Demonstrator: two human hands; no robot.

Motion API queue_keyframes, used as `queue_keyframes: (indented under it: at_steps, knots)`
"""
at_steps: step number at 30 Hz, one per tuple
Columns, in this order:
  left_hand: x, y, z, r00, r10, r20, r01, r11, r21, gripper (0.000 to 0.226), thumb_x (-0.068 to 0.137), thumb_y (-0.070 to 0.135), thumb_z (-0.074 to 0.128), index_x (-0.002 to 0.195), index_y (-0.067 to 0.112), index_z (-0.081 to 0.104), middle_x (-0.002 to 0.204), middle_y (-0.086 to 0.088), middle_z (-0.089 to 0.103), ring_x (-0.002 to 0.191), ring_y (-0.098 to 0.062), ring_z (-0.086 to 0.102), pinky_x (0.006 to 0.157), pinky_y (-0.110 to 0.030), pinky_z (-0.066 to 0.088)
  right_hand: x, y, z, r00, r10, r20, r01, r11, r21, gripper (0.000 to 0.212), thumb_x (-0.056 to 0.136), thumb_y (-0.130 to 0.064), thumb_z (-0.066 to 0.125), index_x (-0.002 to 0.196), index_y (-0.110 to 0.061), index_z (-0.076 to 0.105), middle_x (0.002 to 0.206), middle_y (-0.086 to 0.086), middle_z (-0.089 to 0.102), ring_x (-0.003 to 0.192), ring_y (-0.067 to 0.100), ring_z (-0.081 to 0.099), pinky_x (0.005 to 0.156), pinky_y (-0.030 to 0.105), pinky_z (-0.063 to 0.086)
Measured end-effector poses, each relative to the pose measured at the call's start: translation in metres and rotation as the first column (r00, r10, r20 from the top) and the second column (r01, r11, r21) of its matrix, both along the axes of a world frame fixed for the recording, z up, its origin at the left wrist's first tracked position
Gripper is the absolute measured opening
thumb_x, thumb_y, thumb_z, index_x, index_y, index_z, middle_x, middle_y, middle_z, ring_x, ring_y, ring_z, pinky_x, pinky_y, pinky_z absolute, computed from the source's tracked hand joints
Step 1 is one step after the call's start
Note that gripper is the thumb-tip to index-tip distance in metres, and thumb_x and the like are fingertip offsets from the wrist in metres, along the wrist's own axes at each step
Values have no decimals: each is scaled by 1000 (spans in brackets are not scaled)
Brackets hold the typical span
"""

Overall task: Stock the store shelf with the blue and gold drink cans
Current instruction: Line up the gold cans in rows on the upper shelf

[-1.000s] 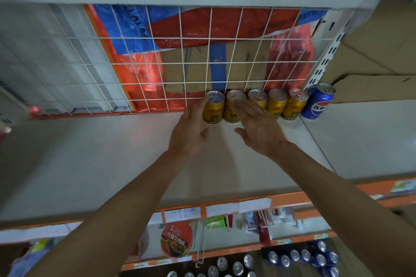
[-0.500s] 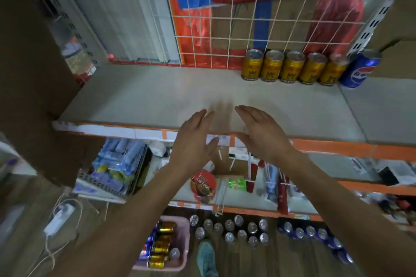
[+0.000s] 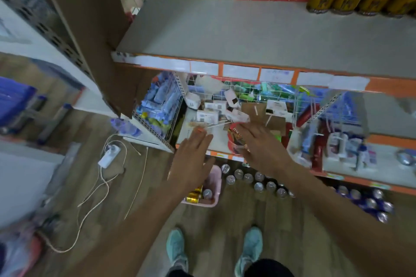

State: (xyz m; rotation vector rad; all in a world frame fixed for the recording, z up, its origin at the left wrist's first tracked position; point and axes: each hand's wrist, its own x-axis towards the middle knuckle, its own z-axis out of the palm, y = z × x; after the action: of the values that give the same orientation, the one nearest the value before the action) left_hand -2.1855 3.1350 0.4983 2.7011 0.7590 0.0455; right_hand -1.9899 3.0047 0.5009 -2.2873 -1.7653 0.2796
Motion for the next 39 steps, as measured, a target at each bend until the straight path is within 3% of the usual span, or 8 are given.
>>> queue_keyframes:
  at_steps: [6,10,16,20,27,31,34,39]
  knots:
    - [-68,40,-87,998,-66,-18,65,995,-73,59,81,37,64,135,18,50,135,-10,60,112,-37,64,90,-49,56,-90,24,-80,990,-103,-97,88,985,-148,66,91,-24,65,150,-9,40,152,15,44,136,36,45,112,47,35]
    - [-111,62,-165,985,-151,-80,136,976,-171,63,75,30,71,134,7,60,135,-17,61,120,-38,62,96,-52,54,-150,37,-150,961,-227,-157,177,942,-285,64,92,-35,32,152,-13,37,155,8,41,141,31,39,113,44,33]
    - [-144,70,-287,973,-201,-117,167,954,-250,66,72,23,83,133,10,60,132,-12,64,120,-35,63,92,-53,55,-189,27,-296,950,-242,-198,144,900,-411,61,94,-30,46,152,-28,28,155,0,38,142,26,36,109,45,42]
    - [-146,72,-409,947,-242,-210,176,941,-288,79,68,19,91,139,11,56,140,-12,60,127,-37,59,100,-59,51,-192,17,-417,964,-213,-160,145,923,-357,54,83,-18,75,131,-20,49,124,6,65,109,32,63,82,46,58]
    - [-128,87,-591,881,-290,-374,228,953,-200,68,100,41,56,157,24,24,164,1,27,153,-21,21,123,-41,20,-193,30,-604,997,-57,-51,31,911,-411,72,59,-25,94,118,-1,59,101,18,70,76,34,70,59,46,61]
    - [-115,96,-651,840,-342,-422,282,938,-200,65,103,48,45,158,24,21,164,1,26,152,-21,23,121,-39,23,-191,45,-679,999,41,-19,-45,893,-449,79,66,-28,89,132,1,56,127,23,62,104,41,65,78,53,59]
    - [-110,100,-680,808,-408,-425,343,912,-224,71,98,59,47,156,25,25,156,-1,38,143,-23,38,116,-41,32,-187,52,-705,989,138,60,-98,893,-440,80,88,-44,69,151,-9,33,154,12,40,135,32,46,106,41,43]
    - [-98,112,-704,784,-408,-469,311,911,-271,80,90,68,53,153,25,32,146,1,43,132,-22,46,106,-40,41,-182,54,-744,993,116,1,-104,893,-437,78,83,-51,73,144,-21,34,139,2,54,120,22,56,100,35,49]
